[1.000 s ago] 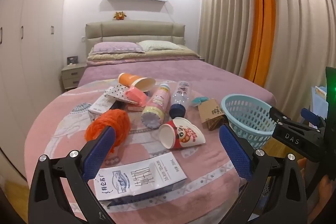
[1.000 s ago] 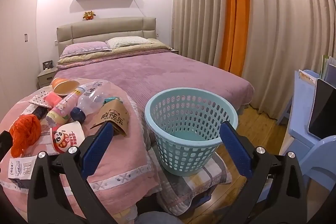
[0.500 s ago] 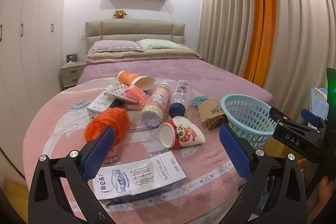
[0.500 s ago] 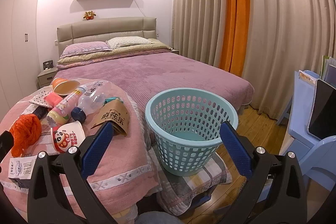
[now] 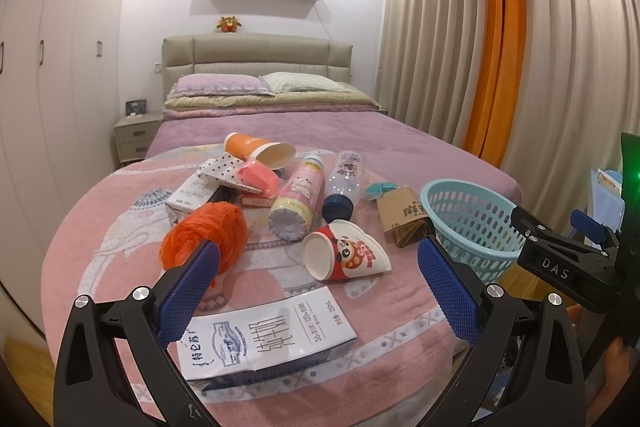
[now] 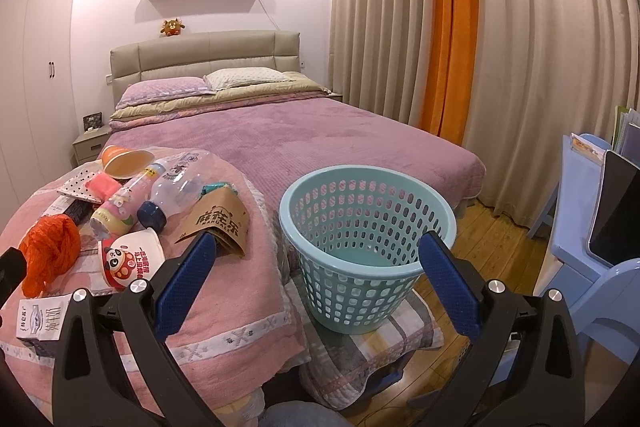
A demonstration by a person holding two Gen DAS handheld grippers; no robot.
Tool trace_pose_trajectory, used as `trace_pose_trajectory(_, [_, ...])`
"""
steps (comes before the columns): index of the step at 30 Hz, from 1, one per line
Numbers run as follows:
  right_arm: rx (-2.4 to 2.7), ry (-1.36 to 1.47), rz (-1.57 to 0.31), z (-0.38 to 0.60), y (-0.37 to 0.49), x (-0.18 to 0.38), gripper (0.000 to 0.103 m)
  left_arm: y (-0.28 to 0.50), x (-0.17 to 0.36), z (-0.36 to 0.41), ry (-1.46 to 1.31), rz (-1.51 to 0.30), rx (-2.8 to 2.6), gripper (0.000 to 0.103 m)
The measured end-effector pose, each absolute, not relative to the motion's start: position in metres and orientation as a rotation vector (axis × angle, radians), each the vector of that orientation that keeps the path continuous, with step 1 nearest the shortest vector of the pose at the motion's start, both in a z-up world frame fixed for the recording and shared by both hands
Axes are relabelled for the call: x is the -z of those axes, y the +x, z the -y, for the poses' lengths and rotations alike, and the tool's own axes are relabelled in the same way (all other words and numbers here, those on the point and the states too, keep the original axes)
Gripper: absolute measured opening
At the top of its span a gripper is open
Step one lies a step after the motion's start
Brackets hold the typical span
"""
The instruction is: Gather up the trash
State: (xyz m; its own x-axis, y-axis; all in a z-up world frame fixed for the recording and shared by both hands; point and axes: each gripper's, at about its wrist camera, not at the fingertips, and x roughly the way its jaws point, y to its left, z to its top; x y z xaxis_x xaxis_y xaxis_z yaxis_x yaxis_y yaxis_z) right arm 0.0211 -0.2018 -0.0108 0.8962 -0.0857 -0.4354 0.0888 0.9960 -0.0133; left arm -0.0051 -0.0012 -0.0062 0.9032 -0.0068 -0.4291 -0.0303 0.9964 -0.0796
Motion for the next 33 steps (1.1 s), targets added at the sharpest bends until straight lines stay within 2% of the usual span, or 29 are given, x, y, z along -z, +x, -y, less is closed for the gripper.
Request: trace_pose_trajectory(33, [0.067,0.001,-0.459,0.1952,0.0215,0.0119,0.097,-0.0046,0.0059,-0.0095,-0.110,-0.448,-0.004,0.095])
